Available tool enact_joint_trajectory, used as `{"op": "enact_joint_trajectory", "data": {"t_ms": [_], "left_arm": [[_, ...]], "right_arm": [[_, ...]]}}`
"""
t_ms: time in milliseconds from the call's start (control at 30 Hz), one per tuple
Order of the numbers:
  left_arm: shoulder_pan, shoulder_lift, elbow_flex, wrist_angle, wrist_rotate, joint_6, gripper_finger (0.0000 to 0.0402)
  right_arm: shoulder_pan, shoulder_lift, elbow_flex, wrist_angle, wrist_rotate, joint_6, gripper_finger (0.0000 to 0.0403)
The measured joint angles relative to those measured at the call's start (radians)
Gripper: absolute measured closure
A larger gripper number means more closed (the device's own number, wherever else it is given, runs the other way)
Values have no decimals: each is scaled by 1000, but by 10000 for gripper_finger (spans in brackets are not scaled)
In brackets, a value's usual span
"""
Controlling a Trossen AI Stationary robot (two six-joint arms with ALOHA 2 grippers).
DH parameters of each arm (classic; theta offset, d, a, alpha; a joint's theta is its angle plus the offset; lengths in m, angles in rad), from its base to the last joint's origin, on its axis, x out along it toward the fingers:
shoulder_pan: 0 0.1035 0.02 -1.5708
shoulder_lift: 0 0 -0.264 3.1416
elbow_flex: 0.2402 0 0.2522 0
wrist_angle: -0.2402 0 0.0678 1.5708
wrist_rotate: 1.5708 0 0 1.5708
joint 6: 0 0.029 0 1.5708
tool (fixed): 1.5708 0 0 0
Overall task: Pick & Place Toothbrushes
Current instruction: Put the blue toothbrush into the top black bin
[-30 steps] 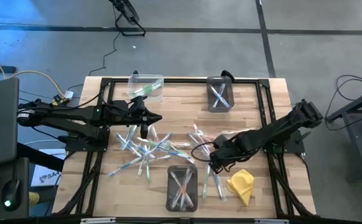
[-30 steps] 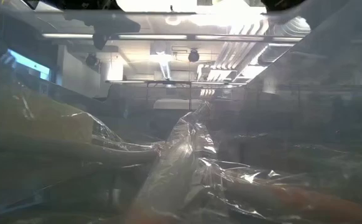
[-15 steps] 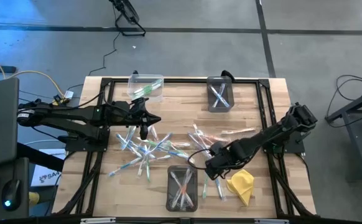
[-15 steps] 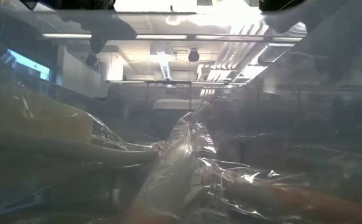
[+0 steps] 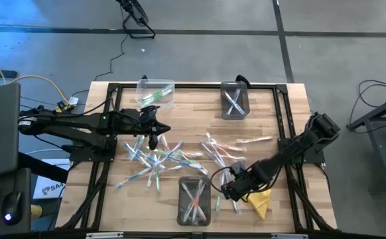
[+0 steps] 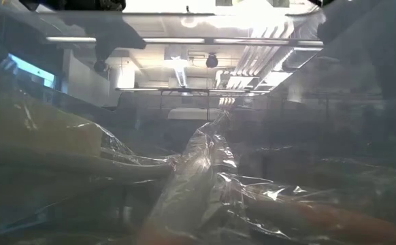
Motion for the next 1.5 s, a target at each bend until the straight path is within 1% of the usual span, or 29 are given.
{"op": "enact_joint_trajectory", "data": {"t_ms": [167,333,633,800,900,1167,1267,1333,1500], "left_arm": [[0,0,0,-33,0,0,389],[0,0,0,-42,0,0,389],[0,0,0,-45,0,0,389],[0,0,0,-48,0,0,389],[0,0,0,-48,0,0,389],[0,0,0,-48,0,0,389],[0,0,0,-48,0,0,389],[0,0,0,-48,0,0,389],[0,0,0,-51,0,0,389]], "right_arm": [[3,0,-45,90,2,22,230],[3,8,-54,89,3,21,230],[-5,133,-53,172,-34,-21,230],[-5,154,-49,179,-29,-19,237],[-5,155,-50,172,-26,-11,258],[-5,155,-52,157,-30,5,352],[-4,155,-52,173,-27,7,381],[-3,152,-50,204,-16,11,392],[-3,126,-54,193,-8,29,396]]}}
